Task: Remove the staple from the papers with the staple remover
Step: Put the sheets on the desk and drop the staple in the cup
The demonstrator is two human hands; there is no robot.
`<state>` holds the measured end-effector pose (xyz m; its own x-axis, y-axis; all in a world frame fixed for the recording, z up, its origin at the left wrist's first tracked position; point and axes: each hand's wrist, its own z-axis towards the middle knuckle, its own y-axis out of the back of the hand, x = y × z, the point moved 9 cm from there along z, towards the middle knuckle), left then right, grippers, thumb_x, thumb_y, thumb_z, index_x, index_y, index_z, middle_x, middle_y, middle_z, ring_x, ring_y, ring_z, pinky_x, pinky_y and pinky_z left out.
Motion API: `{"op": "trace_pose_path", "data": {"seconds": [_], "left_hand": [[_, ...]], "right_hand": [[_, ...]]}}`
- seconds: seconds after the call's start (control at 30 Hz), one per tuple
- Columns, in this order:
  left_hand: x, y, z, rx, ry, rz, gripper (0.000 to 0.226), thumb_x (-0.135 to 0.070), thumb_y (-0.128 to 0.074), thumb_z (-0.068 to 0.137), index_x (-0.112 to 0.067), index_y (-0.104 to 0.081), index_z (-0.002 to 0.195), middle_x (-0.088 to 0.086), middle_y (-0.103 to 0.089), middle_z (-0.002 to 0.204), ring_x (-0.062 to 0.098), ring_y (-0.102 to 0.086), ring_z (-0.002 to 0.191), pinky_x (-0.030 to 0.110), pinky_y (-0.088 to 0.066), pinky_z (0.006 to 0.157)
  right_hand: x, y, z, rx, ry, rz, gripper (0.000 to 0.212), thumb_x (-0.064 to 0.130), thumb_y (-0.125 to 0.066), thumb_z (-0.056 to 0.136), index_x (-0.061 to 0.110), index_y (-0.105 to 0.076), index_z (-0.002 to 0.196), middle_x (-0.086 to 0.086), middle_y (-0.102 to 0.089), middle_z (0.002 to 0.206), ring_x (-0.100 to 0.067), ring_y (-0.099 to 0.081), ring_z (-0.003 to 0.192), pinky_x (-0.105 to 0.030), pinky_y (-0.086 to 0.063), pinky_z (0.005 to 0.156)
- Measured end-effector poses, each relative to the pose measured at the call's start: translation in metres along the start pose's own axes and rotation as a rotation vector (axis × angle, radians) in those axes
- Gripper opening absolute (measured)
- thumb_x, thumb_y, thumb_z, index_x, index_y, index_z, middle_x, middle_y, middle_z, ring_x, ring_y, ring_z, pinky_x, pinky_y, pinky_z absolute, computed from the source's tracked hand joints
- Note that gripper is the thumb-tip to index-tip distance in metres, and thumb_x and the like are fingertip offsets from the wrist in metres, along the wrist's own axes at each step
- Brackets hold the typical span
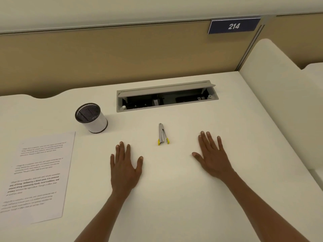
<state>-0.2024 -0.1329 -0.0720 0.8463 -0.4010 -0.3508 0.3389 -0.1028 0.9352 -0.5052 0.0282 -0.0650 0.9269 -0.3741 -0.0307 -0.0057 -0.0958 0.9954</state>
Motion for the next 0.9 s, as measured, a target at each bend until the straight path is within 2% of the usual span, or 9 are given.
{"op": "trace_pose_path", "data": {"seconds": [0.13, 0.23, 0.33, 0.4, 0.6, 0.77, 0.83, 0.9], "left_hand": [[0.0, 0.001, 0.0, 0.001, 0.0, 0.004, 0.078, -0.062, -0.028, 0.095, -0.013, -0.031, 0.155, 0.005, -0.014, 0.168, 0.02, -0.008, 0.156, 0.044, -0.01, 0.126], [0.0, 0.001, 0.0, 0.002, 0.003, 0.001, 0.078, -0.062, -0.028, 0.094, -0.013, -0.031, 0.155, 0.005, -0.014, 0.168, 0.02, -0.007, 0.156, 0.044, -0.01, 0.126], [-0.001, 0.001, 0.0, 0.004, 0.005, 0.0, 0.078, -0.062, -0.028, 0.094, -0.012, -0.032, 0.155, 0.005, -0.014, 0.168, 0.02, -0.007, 0.156, 0.044, -0.01, 0.126], [-0.001, 0.001, 0.0, 0.003, 0.003, 0.001, 0.078, -0.062, -0.029, 0.094, -0.012, -0.032, 0.155, 0.006, -0.014, 0.168, 0.02, -0.007, 0.156, 0.044, -0.01, 0.126], [-0.002, 0.003, -0.001, -0.003, 0.0, -0.001, 0.079, -0.062, -0.028, 0.094, -0.012, -0.032, 0.155, 0.006, -0.015, 0.168, 0.02, -0.008, 0.156, 0.045, -0.01, 0.125], [-0.002, 0.003, 0.0, -0.002, 0.002, -0.005, 0.079, -0.063, -0.028, 0.094, -0.012, -0.032, 0.155, 0.006, -0.015, 0.168, 0.02, -0.008, 0.156, 0.044, -0.01, 0.126], [-0.002, 0.002, 0.0, 0.0, 0.002, -0.005, 0.079, -0.062, -0.028, 0.094, -0.012, -0.033, 0.155, 0.006, -0.015, 0.168, 0.02, -0.008, 0.156, 0.044, -0.01, 0.126], [-0.001, 0.002, 0.0, -0.003, 0.002, -0.003, 0.079, -0.062, -0.029, 0.094, -0.012, -0.033, 0.155, 0.006, -0.015, 0.168, 0.02, -0.008, 0.156, 0.044, -0.01, 0.126]], "right_hand": [[-0.01, 0.002, -0.002, -0.033, -0.056, 0.025, 0.081, 0.063, -0.009, 0.097, 0.006, -0.014, 0.154, -0.008, -0.006, 0.163, -0.022, -0.002, 0.151, -0.048, -0.003, 0.121], [-0.023, 0.002, -0.019, -0.092, -0.253, 0.13, 0.087, 0.065, -0.017, 0.095, 0.0, -0.011, 0.153, -0.015, -0.005, 0.162, -0.025, -0.001, 0.151, -0.046, -0.004, 0.122], [-0.033, -0.007, -0.039, -0.082, -0.473, 0.201, 0.097, 0.069, -0.016, 0.091, -0.007, -0.017, 0.149, -0.024, -0.013, 0.159, -0.032, -0.009, 0.149, -0.05, -0.013, 0.12], [-0.033, -0.009, -0.04, -0.066, -0.524, 0.211, 0.1, 0.071, -0.015, 0.089, -0.01, -0.019, 0.148, -0.027, -0.016, 0.157, -0.036, -0.013, 0.148, -0.052, -0.017, 0.119], [-0.023, -0.006, -0.012, -0.071, -0.427, 0.219, 0.1, 0.073, -0.015, 0.089, -0.006, -0.015, 0.15, -0.021, -0.008, 0.16, -0.03, -0.006, 0.15, -0.046, -0.008, 0.121], [-0.019, -0.008, -0.001, -0.08, -0.328, 0.285, 0.095, 0.069, -0.021, 0.092, -0.004, -0.013, 0.151, -0.019, -0.007, 0.161, -0.029, -0.005, 0.15, -0.042, -0.007, 0.12], [-0.025, -0.007, -0.001, -0.088, -0.315, 0.412, 0.084, 0.057, -0.035, 0.097, -0.003, -0.014, 0.151, -0.018, -0.01, 0.161, -0.029, -0.007, 0.15, -0.038, -0.007, 0.12], [-0.037, 0.004, -0.001, -0.154, -0.325, 0.568, 0.069, 0.034, -0.052, 0.098, -0.004, -0.025, 0.149, -0.019, -0.026, 0.156, -0.031, -0.021, 0.146, -0.032, -0.015, 0.117]]}}
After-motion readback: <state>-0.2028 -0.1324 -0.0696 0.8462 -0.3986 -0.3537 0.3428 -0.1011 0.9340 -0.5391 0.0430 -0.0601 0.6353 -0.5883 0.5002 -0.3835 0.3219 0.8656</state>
